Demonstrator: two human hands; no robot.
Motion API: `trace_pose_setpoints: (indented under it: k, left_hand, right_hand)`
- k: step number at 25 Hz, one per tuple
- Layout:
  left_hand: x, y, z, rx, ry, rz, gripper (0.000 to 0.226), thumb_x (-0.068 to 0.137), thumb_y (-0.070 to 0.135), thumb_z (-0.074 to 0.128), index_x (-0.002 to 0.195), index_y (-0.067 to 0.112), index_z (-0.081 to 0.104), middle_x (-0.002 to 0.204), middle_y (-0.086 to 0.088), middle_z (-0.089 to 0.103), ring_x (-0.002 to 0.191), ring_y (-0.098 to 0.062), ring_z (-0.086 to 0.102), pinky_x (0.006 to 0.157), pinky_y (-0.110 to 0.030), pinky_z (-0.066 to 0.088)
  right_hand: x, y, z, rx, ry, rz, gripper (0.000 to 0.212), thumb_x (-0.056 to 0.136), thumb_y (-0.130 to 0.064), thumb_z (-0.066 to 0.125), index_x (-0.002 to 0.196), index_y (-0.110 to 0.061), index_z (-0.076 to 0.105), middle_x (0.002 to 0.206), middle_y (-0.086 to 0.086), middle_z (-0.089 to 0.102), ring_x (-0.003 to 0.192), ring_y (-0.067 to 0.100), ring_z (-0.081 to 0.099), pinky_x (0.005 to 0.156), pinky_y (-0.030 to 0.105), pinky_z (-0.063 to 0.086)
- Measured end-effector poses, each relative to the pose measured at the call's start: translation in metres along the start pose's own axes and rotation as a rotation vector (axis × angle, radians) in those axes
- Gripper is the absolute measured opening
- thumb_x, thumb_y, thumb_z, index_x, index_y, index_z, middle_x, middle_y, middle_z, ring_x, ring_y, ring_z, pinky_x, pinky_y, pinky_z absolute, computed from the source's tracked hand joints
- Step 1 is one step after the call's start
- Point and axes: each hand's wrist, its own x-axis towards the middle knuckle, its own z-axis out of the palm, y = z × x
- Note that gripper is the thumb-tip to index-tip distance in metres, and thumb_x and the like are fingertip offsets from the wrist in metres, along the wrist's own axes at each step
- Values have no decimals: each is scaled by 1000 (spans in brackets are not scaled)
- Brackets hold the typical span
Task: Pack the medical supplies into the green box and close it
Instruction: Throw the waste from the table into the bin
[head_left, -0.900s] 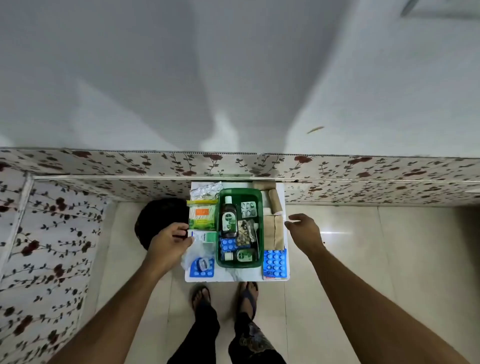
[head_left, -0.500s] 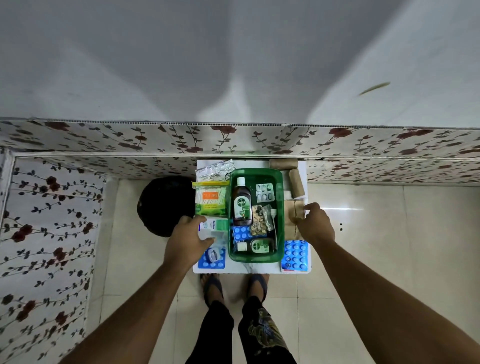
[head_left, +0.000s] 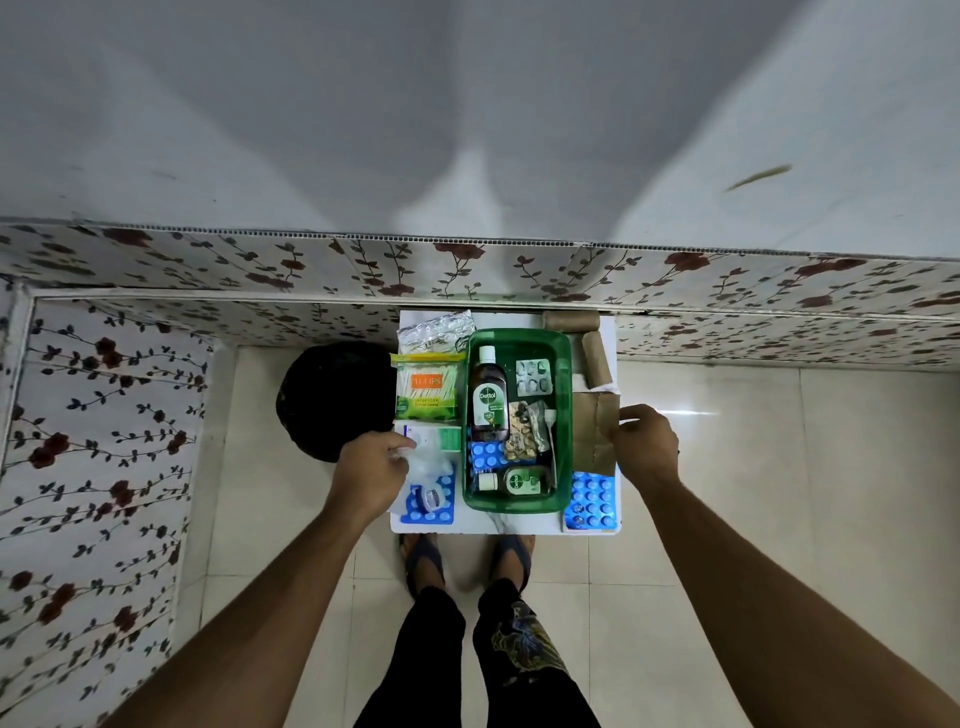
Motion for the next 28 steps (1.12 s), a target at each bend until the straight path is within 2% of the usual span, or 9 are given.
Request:
trace_pose_setpoints:
  k: [4,6,9,10,14,17,20,24,28]
  left_hand:
    - [-13,12,-29,-232,69,-147,21,82,2,55,79,13,74,86,-3,73,79,-14,63,64,-22,46]
    - [-16,9,-46,-364,116,-188,22,81,2,55,75,15,72,79,-3,72,71,-16,61,65,-26,47]
    - [-9,-12,-74,-566,161,-239,22,81,2,57,74,17,71,76,-7,71,71,-20,62,73,-35,51]
    - [-3,-18,-79,-602,169,-266,20,81,2,58,76,16,72,78,-7,71,73,-21,63,74,-35,51]
    - [43,-71,-95,-659,281,-364,13,83,6,60,87,9,72,88,-11,71,81,-25,65,76,-36,52]
    - [108,-137,-84,-668,284,-418,13,85,8,60,90,9,71,88,-11,70,82,-26,64,74,-34,50]
    - [166,-195,-54,-624,238,-454,14,85,13,62,92,10,73,95,-11,73,90,-29,67,83,-38,55]
    - [218,-241,-25,-617,189,-497,14,86,16,65,95,10,72,102,-12,73,93,-28,66,88,-38,55]
    - [248,-264,-8,-708,75,-515,22,83,18,68,104,15,68,109,-12,70,99,-29,65,87,-37,53]
  right_hand:
    - [-23,-20,-43,166,147,-58,19,85,-11,62,103,-13,69,96,8,74,85,27,67,65,28,45]
    - [-40,-45,-62,264,214,-168,15,85,-13,67,100,-14,68,93,8,72,83,26,65,66,29,46]
    - [-74,-105,-46,391,96,-357,11,84,-16,72,87,-26,66,85,0,70,80,24,66,70,39,56]
    - [-84,-121,-31,401,33,-394,12,84,-17,73,85,-27,66,83,-2,70,79,23,67,69,39,56]
    - [-114,-176,91,226,-95,-516,8,85,-18,71,87,-21,64,74,-9,67,65,9,62,63,28,51]
    - [-104,-193,207,-12,-105,-556,12,83,-15,60,91,-17,68,82,4,73,77,26,66,63,30,47]
    - [-77,-189,301,-218,-118,-500,21,80,-16,53,95,-11,68,94,14,73,91,38,66,68,32,47]
    - [-43,-176,385,-238,-192,-427,21,92,-19,47,95,-4,61,97,18,68,89,40,63,64,32,43]
    - [-13,-163,441,-298,-183,-461,14,91,-13,51,95,-3,61,91,18,68,85,38,66,67,39,56]
